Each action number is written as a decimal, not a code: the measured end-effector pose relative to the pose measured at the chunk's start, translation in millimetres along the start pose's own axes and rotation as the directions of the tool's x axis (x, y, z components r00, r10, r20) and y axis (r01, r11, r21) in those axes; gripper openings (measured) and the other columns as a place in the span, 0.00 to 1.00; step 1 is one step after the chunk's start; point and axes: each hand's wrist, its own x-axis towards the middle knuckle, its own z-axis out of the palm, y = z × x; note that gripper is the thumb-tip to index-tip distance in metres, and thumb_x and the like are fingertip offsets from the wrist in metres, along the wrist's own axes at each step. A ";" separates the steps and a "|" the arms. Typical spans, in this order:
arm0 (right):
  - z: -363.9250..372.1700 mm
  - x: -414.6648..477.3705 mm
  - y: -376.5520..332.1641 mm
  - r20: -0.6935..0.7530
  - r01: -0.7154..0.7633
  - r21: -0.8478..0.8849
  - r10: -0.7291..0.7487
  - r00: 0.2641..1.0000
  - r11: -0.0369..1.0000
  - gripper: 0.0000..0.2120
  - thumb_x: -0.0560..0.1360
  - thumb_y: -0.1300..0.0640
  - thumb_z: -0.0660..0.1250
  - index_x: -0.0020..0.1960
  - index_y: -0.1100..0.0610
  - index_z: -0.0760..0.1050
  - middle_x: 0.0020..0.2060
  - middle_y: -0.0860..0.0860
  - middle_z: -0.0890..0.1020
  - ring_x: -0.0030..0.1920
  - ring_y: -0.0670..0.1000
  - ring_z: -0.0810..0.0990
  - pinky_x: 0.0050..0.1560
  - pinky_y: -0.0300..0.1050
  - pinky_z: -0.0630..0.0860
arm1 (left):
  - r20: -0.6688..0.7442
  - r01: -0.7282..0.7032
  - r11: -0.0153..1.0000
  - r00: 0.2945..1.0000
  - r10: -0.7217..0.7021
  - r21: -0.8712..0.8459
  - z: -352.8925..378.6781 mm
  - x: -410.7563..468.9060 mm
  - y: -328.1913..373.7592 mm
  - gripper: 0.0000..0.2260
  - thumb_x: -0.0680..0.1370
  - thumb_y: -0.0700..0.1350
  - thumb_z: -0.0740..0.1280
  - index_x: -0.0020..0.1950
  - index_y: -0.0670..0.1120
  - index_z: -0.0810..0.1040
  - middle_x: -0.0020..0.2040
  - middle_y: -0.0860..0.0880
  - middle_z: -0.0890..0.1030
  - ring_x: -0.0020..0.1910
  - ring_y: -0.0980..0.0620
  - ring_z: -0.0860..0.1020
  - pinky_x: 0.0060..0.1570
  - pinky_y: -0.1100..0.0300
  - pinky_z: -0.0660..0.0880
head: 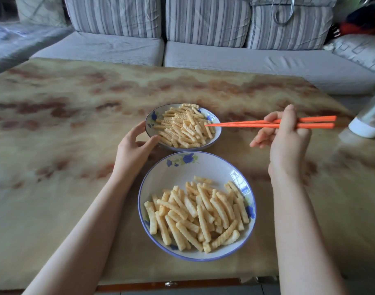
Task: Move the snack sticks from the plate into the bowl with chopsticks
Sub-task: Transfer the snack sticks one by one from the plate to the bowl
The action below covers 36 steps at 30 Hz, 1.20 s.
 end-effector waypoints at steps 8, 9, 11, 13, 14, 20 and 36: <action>-22.0 4.1 -20.0 0.145 0.012 0.023 -0.015 0.989 1.000 0.20 0.83 0.54 0.52 0.34 0.57 0.70 0.16 0.51 0.69 0.16 0.51 0.68 0.22 0.39 0.58 | 0.005 0.012 1.000 1.000 -0.012 -0.005 -0.2 1.3 -0.8 0.21 0.77 0.45 0.70 0.70 0.52 0.75 0.50 0.54 0.85 0.40 0.53 0.85 0.39 0.67 0.80; -26.7 4.5 -23.1 0.190 0.003 0.023 -0.007 0.982 1.000 0.20 0.83 0.54 0.52 0.34 0.57 0.69 0.16 0.50 0.69 0.15 0.51 0.67 0.23 0.42 0.56 | 0.004 0.012 1.000 1.000 -0.012 -0.006 -0.2 1.1 -1.0 0.21 0.77 0.45 0.70 0.70 0.52 0.75 0.51 0.54 0.85 0.40 0.53 0.85 0.38 0.68 0.79; -36.1 5.1 -29.3 0.285 0.000 -0.008 0.003 0.959 1.000 0.21 0.83 0.54 0.53 0.32 0.57 0.70 0.18 0.52 0.69 0.15 0.50 0.65 0.24 0.48 0.53 | -0.001 0.012 1.000 1.000 -0.012 -0.005 -0.3 0.7 -0.6 0.21 0.77 0.45 0.71 0.70 0.51 0.75 0.51 0.55 0.84 0.40 0.54 0.84 0.37 0.69 0.78; -43.9 4.6 -34.4 0.356 0.010 -0.059 0.012 0.934 0.998 0.24 0.83 0.53 0.53 0.30 0.54 0.72 0.21 0.58 0.67 0.15 0.51 0.64 0.23 0.49 0.53 | -0.004 0.012 1.000 1.000 -0.012 -0.004 -0.2 0.2 0.1 0.21 0.77 0.45 0.71 0.70 0.51 0.75 0.51 0.55 0.84 0.39 0.55 0.84 0.35 0.71 0.76; -46.8 4.1 -36.6 0.378 0.018 -0.074 0.011 0.926 0.997 0.25 0.83 0.53 0.54 0.28 0.54 0.73 0.25 0.61 0.67 0.15 0.51 0.64 0.23 0.47 0.53 | -0.005 0.014 1.000 1.000 -0.014 -0.003 0.0 0.1 0.4 0.20 0.77 0.45 0.71 0.69 0.51 0.75 0.49 0.55 0.84 0.38 0.57 0.84 0.35 0.72 0.76; -53.5 -0.8 -37.6 0.457 0.015 -0.146 0.054 0.888 0.989 0.26 0.82 0.52 0.54 0.28 0.53 0.75 0.28 0.65 0.69 0.15 0.52 0.62 0.21 0.40 0.57 | -0.004 0.023 1.000 1.000 -0.023 -0.009 -0.3 0.9 0.2 0.21 0.77 0.46 0.71 0.70 0.52 0.75 0.52 0.55 0.84 0.42 0.52 0.85 0.40 0.67 0.80; -33.2 4.3 -31.7 0.011 0.006 0.217 -0.008 1.000 0.976 0.17 0.82 0.59 0.53 0.35 0.56 0.67 0.29 0.46 0.75 0.18 0.47 0.65 0.22 0.37 0.62 | -0.003 0.040 0.999 0.999 -0.040 -0.016 0.2 -0.3 0.1 0.20 0.77 0.46 0.70 0.69 0.54 0.75 0.45 0.51 0.86 0.38 0.54 0.84 0.43 0.62 0.81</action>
